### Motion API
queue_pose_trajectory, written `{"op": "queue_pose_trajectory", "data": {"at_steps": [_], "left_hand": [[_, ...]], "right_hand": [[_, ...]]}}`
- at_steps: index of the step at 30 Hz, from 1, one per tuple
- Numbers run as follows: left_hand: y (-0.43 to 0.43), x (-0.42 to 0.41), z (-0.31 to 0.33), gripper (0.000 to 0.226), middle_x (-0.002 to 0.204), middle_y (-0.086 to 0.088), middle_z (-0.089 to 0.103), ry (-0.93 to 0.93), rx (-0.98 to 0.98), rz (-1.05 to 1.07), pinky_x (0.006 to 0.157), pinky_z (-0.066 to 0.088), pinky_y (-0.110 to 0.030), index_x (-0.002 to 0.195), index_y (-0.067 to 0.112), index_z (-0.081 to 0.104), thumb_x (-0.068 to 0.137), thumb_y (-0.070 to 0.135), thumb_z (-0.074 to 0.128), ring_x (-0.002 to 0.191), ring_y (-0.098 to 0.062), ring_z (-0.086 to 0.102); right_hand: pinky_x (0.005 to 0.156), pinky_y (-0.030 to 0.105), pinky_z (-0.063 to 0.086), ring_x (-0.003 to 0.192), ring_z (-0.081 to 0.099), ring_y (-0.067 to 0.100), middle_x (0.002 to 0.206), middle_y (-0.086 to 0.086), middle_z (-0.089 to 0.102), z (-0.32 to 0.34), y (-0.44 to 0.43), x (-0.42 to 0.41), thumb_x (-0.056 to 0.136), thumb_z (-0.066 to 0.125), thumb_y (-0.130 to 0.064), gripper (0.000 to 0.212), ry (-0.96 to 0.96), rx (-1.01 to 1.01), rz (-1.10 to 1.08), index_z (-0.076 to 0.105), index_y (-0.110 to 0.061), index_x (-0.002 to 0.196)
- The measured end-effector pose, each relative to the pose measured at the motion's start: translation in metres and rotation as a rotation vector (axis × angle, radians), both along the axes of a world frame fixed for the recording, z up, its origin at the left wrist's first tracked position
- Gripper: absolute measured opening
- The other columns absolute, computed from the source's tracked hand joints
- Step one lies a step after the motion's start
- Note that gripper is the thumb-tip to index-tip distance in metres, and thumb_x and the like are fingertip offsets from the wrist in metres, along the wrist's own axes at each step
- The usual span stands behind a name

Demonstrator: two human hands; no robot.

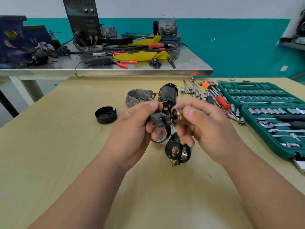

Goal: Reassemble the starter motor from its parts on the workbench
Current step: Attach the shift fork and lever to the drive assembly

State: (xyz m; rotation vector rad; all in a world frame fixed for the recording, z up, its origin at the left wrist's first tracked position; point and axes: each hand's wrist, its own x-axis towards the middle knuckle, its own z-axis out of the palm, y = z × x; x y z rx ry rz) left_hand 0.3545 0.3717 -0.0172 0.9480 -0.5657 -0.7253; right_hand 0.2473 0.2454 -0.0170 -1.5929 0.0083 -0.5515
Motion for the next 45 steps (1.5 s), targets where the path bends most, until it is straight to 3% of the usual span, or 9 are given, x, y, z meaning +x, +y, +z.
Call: {"op": "queue_pose_trajectory", "data": {"at_steps": [5,12,15,22,26,30,37,41,45], "left_hand": [[-0.001,0.0,-0.001,0.012,0.041,0.003,0.037,-0.055,0.073,0.11,0.057,0.04,-0.03,0.075,0.012,0.067,0.084,0.018,0.064,0.036,-0.012,0.038],[0.004,-0.007,-0.001,0.016,0.06,-0.013,0.056,-0.608,0.11,0.638,0.043,0.037,-0.026,0.073,0.029,0.068,0.085,0.024,0.059,0.046,-0.021,0.046],[0.004,-0.008,-0.002,0.021,0.054,-0.003,0.055,-0.615,0.107,0.702,0.046,0.039,-0.027,0.071,0.037,0.069,0.085,0.024,0.058,0.05,-0.023,0.047],[0.005,-0.008,-0.003,0.022,0.051,0.004,0.052,-0.628,0.102,0.758,0.047,0.037,-0.016,0.069,0.036,0.065,0.086,0.024,0.059,0.048,-0.011,0.046],[0.004,-0.007,-0.004,0.019,0.051,0.011,0.054,-0.643,0.13,0.779,0.049,0.036,-0.013,0.072,0.034,0.064,0.087,0.024,0.058,0.049,-0.006,0.046],[0.004,-0.007,-0.004,0.02,0.051,0.013,0.054,-0.637,0.138,0.796,0.049,0.036,-0.013,0.072,0.034,0.065,0.087,0.024,0.059,0.048,-0.005,0.046],[0.004,-0.008,-0.005,0.023,0.054,0.005,0.058,-0.596,0.125,0.815,0.049,0.041,-0.015,0.074,0.035,0.067,0.091,0.022,0.059,0.051,-0.012,0.053],[0.002,-0.011,-0.006,0.024,0.062,0.01,0.065,-0.611,0.118,0.808,0.05,0.045,-0.016,0.076,0.039,0.067,0.091,0.023,0.057,0.054,-0.017,0.06],[0.0,-0.015,-0.008,0.022,0.067,0.018,0.067,-0.666,0.127,0.809,0.054,0.05,-0.019,0.078,0.044,0.066,0.088,0.027,0.057,0.057,-0.009,0.063]], "right_hand": [[0.05,0.036,0.042,0.04,0.046,0.019,0.061,0.008,0.06,-0.001,-0.001,0.002,0.077,0.056,-0.041,0.021,-0.004,0.019,0.014,0.072,-0.031,0.086],[0.052,0.031,0.047,0.045,0.048,0.016,0.069,0.014,0.057,-0.001,-0.003,0.0,0.068,0.058,-0.032,0.025,-0.027,0.06,0.039,0.073,-0.028,0.088],[0.055,0.033,0.048,0.048,0.049,0.015,0.071,0.027,0.048,0.001,-0.004,-0.003,0.069,0.058,-0.028,0.027,-0.057,0.03,0.05,0.071,-0.028,0.092],[0.067,0.021,0.05,0.073,0.063,0.005,0.083,-0.017,0.066,-0.001,-0.003,-0.006,0.071,0.06,-0.032,0.03,-0.033,-0.34,-0.131,0.064,-0.048,0.097],[0.069,0.047,0.057,0.087,0.065,0.016,0.096,-0.018,0.065,0.0,-0.001,-0.007,0.075,0.062,-0.034,0.032,-0.031,-0.473,-0.199,0.061,-0.052,0.101],[0.08,0.024,0.05,0.095,0.061,0.014,0.098,-0.017,0.058,0.002,0.0,-0.007,0.079,0.063,-0.028,0.03,-0.105,-0.668,-0.228,0.062,-0.042,0.106],[0.082,0.019,0.046,0.096,0.059,0.01,0.1,-0.015,0.054,0.003,0.001,-0.008,0.079,0.062,-0.031,0.026,-0.097,-0.771,-0.237,0.058,-0.037,0.104],[0.071,0.039,0.054,0.074,0.062,0.015,0.089,-0.009,0.062,0.006,0.006,-0.008,0.074,0.06,-0.033,0.029,0.15,-0.562,-0.149,0.047,-0.049,0.095],[0.048,0.015,0.04,0.054,0.049,0.0,0.068,-0.015,0.057,0.007,0.009,-0.006,0.084,0.05,-0.041,0.015,0.282,-0.597,-0.058,0.047,-0.045,0.098]]}}
